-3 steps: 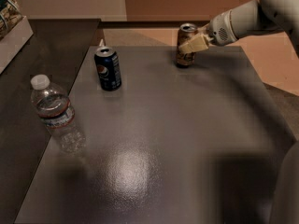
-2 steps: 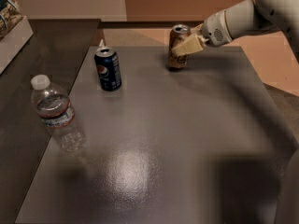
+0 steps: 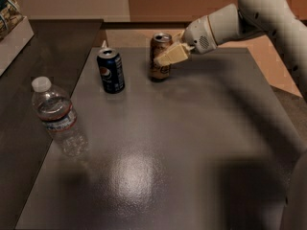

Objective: Move orange can near pepsi can

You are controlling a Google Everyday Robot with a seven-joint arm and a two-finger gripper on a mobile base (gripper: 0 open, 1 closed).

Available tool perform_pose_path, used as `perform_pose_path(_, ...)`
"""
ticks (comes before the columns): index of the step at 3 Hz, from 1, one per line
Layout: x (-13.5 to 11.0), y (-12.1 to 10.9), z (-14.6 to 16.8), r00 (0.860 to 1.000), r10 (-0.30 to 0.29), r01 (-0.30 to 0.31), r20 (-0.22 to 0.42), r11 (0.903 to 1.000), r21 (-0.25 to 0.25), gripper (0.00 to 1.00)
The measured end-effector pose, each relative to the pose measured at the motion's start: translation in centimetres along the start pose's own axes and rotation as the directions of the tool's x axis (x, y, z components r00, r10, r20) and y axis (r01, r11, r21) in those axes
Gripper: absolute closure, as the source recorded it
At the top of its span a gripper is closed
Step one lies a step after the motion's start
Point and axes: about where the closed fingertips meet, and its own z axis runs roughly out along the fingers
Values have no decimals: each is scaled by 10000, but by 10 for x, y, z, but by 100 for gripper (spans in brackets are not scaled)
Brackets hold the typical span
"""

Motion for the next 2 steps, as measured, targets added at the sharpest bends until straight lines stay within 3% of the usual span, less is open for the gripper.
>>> perform_pose_path(2,-20,37,37,9983,-487,527,331,9897,-1328,100)
